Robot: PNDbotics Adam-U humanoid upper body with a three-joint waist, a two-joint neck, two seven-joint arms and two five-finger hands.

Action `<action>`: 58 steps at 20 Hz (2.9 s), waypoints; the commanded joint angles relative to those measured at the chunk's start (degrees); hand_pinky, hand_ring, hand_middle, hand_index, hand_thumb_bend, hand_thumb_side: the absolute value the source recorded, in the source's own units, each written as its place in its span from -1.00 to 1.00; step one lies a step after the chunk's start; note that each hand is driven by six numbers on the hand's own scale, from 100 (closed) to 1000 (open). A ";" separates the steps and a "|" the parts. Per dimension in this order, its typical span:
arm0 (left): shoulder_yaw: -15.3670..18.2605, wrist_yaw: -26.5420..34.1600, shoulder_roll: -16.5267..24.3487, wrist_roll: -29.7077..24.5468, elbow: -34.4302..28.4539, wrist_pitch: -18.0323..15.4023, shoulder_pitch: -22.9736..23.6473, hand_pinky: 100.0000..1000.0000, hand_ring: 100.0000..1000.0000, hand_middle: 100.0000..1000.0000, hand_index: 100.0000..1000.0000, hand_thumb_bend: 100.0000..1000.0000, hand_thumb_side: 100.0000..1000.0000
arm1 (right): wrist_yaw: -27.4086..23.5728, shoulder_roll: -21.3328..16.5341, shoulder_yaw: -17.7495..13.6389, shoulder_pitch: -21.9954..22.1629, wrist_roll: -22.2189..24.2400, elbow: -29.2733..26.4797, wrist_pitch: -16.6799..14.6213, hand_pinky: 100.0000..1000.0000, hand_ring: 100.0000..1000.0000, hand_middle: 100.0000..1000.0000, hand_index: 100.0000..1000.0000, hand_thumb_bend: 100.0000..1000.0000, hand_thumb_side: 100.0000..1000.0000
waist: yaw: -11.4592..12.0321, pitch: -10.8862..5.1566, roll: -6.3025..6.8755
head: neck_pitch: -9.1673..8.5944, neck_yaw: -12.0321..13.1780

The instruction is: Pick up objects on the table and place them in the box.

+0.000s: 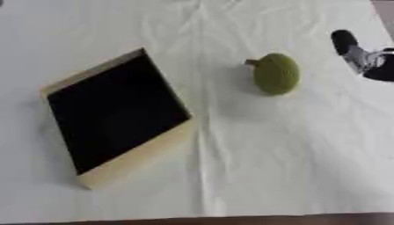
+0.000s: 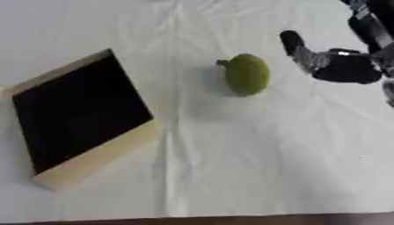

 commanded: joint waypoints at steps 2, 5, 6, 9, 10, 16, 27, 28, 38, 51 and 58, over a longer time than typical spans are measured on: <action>-0.07 0.39 1.60 -0.32 -0.85 0.03 -0.42 0.07 0.15 0.19 0.42 0.96 0.62 | 3.89 -4.92 0.43 0.14 3.59 -0.89 -2.46 0.72 0.67 0.66 0.84 -0.64 0.06 | -0.08 -1.52 -0.86 | -0.13 -0.10; -0.19 0.49 1.49 -0.42 -0.85 0.08 -0.44 0.07 0.15 0.19 0.42 0.96 0.62 | 6.46 -4.23 1.53 -0.23 6.34 -0.89 -3.00 0.73 0.67 0.65 0.82 -0.60 -0.16 | -0.01 -1.55 -0.94 | -0.18 -0.16; -0.23 0.52 1.48 -0.46 -0.85 0.09 -0.48 0.07 0.15 0.19 0.42 0.96 0.62 | 6.75 -4.03 1.98 -0.45 7.23 -0.89 -3.05 0.73 0.67 0.64 0.82 -0.58 -0.23 | 0.05 -1.56 -0.94 | -0.18 -0.14; -0.25 0.55 1.47 -0.51 -0.85 0.07 -0.55 0.07 0.15 0.19 0.42 0.96 0.62 | 6.03 -4.08 3.01 -1.21 10.02 -0.89 -2.80 0.74 0.68 0.64 0.80 -0.52 -0.44 | 0.26 -1.59 -0.95 | -0.18 -0.22; -0.25 0.58 1.45 -0.50 -0.85 0.08 -0.54 0.07 0.15 0.19 0.42 0.96 0.62 | 5.73 -4.20 3.30 -1.46 10.96 -0.89 -2.62 0.74 0.68 0.64 0.79 -0.49 -0.52 | 0.31 -1.60 -0.96 | -0.19 -0.26; -0.39 0.68 1.36 -0.62 -0.85 0.10 -0.69 0.07 0.15 0.20 0.42 0.96 0.62 | 4.39 -4.69 4.79 -3.12 16.51 -0.89 -0.89 0.75 0.69 0.63 0.75 -0.37 -1.00 | 0.41 -1.68 -1.10 | -0.10 -0.43; -0.64 0.87 1.28 -0.90 -0.85 0.14 -0.89 0.07 0.15 0.20 0.42 0.95 0.62 | -1.10 -4.58 6.78 -6.90 24.89 -0.89 6.90 0.73 0.70 0.58 0.81 -0.22 -1.00 | 0.93 -1.87 -1.22 | -0.02 -0.98; -0.65 0.88 1.28 -0.92 -0.85 0.15 -0.89 0.07 0.15 0.20 0.42 0.95 0.62 | -1.21 -4.53 6.95 -7.20 25.47 -0.89 7.31 0.73 0.70 0.58 0.81 -0.22 -1.00 | 0.95 -1.88 -1.22 | -0.01 -0.99; -0.85 1.06 1.17 -1.13 -0.85 0.16 -1.24 0.08 0.15 0.20 0.42 0.95 0.62 | 1.48 -3.59 8.42 -9.45 29.29 -0.89 12.36 0.74 0.72 0.57 0.88 -0.33 -1.00 | 1.52 -1.78 -1.30 | 0.11 -1.78; -0.96 1.22 0.91 -1.27 -0.85 0.28 -1.49 0.07 0.16 0.20 0.42 0.94 0.61 | 3.98 -1.46 9.87 -11.82 31.59 -0.89 19.35 0.75 0.74 0.60 0.87 -0.31 -1.00 | 1.95 -1.48 -1.32 | -0.33 -2.50; -0.99 1.29 0.71 -1.29 -0.85 0.31 -1.55 0.07 0.16 0.20 0.42 0.94 0.61 | 5.05 -0.41 10.59 -12.51 33.55 -0.84 23.76 0.75 0.73 0.60 0.87 -0.30 -1.00 | 2.16 -1.21 -1.36 | -0.63 -2.64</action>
